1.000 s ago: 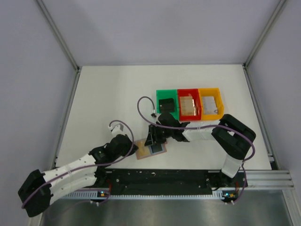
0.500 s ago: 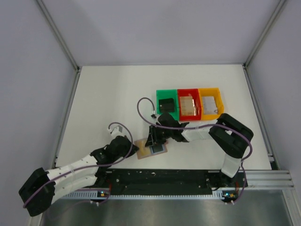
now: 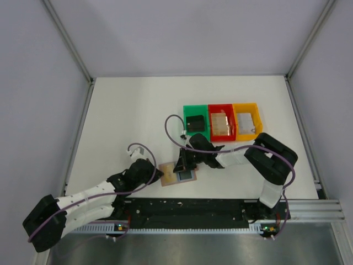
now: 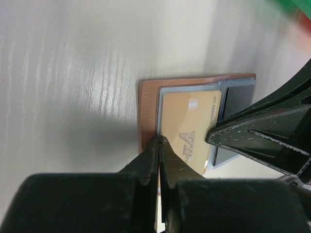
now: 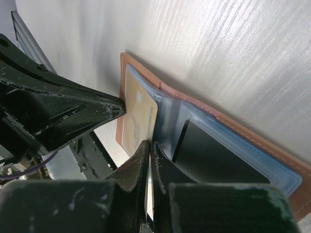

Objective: Take the credit cards out of the card holder
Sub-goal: Remove the credit card from the card holder.

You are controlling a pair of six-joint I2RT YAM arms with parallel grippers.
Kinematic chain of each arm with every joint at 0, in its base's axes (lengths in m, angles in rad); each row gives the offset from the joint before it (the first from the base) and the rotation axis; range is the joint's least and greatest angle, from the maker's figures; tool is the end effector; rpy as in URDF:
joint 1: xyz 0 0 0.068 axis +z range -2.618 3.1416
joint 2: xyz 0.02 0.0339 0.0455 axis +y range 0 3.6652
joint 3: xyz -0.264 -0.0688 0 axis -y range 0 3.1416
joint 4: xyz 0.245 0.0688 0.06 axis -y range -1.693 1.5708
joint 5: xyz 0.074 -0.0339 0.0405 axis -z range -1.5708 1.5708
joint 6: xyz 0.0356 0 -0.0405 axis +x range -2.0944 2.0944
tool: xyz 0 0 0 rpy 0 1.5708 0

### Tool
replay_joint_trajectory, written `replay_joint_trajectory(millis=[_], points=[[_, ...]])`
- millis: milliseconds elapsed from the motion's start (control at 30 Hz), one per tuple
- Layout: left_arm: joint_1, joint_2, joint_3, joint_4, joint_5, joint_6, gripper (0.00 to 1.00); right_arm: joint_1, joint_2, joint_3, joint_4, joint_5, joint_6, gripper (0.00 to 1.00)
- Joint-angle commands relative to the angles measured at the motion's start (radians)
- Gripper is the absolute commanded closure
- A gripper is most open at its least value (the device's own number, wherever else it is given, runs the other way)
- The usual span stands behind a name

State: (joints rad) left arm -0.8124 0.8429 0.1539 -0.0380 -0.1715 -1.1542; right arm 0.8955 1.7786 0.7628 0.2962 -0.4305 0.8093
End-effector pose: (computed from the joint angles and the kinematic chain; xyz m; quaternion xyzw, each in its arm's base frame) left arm 0.1097 -0.1070 0.1286 -0.1891 0.8898 -0.2963 0.2912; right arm 0.1975 0.2704 0.1251 -0.1264 0.8851 0.4317 0.1190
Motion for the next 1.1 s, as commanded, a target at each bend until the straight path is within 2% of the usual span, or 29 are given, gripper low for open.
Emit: replay_joint_trajectory(millis=[0, 500, 633, 767, 933, 1067], points=[[0.005, 0.022, -0.031, -0.013, 0.006, 0.002, 1.0, -0.021, -0.007, -0.034, 0.104, -0.056, 0.013, 1.0], [0.01, 0.007, -0.013, -0.011, 0.029, 0.031, 1.0, -0.081, -0.044, -0.089, 0.109, -0.096, -0.018, 1.0], [0.01, -0.091, 0.004, 0.012, 0.061, 0.048, 0.84, -0.081, -0.036, -0.083, 0.112, -0.097, -0.018, 1.0], [0.01, -0.151, -0.013, 0.104, 0.064, 0.047, 0.68, -0.079, -0.033, -0.083, 0.115, -0.102, -0.013, 1.0], [0.013, -0.07, 0.016, 0.141, 0.046, 0.07, 0.66, -0.078, -0.031, -0.085, 0.119, -0.103, -0.01, 1.0], [0.033, 0.037, 0.026, 0.197, 0.076, 0.068, 0.7, -0.078, -0.033, -0.085, 0.121, -0.108, -0.009, 1.0]])
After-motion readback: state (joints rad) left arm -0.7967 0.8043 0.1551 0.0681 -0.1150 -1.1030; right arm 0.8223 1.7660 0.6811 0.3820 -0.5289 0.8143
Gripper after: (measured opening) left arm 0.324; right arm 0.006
